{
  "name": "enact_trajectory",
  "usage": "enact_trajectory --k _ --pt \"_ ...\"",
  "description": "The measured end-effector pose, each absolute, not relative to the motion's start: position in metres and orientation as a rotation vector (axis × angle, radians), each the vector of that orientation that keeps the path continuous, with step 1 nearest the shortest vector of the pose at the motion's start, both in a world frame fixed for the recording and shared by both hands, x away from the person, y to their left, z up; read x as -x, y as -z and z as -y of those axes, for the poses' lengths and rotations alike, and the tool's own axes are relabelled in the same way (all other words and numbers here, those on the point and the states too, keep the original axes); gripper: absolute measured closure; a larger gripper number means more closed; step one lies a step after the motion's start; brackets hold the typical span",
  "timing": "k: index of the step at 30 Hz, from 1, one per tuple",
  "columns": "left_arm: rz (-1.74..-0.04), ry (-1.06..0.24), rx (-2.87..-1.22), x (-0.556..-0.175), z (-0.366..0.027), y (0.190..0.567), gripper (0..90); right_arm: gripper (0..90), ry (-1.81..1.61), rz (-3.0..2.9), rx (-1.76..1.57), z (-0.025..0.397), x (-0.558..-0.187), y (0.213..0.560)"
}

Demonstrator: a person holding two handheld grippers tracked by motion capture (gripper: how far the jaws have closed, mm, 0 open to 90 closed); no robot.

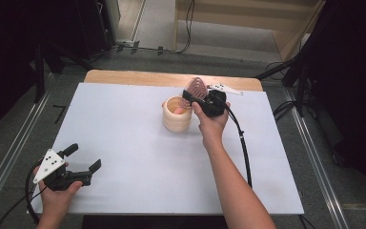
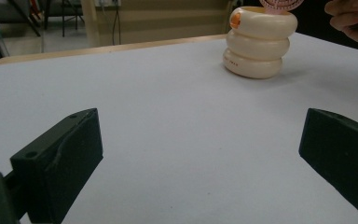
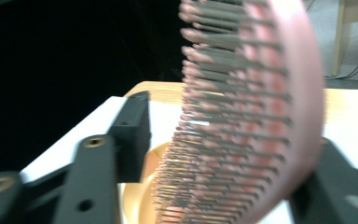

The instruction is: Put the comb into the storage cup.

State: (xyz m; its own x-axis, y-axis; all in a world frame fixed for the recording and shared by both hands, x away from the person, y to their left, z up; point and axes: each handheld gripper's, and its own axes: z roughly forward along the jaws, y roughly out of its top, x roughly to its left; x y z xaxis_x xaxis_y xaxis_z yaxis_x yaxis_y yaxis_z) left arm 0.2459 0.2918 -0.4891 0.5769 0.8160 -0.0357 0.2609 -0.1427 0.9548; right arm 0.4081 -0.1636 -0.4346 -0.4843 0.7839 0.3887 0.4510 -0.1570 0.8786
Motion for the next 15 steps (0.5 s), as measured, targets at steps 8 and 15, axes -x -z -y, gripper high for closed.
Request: enact_trajectory --k 8,15 --pt "-0.904 -0.621 -1.696 -0.246 -0.292 0.489 0.0 8.3 -1.648 -1.845 -1.388 0.172 -0.405 0.428" --pt "-0.902 -0.621 -1.693 -0.246 -0.291 0.489 0.0 0.0 -1.624 -1.862 -1.360 0.178 -0.397 0.423"
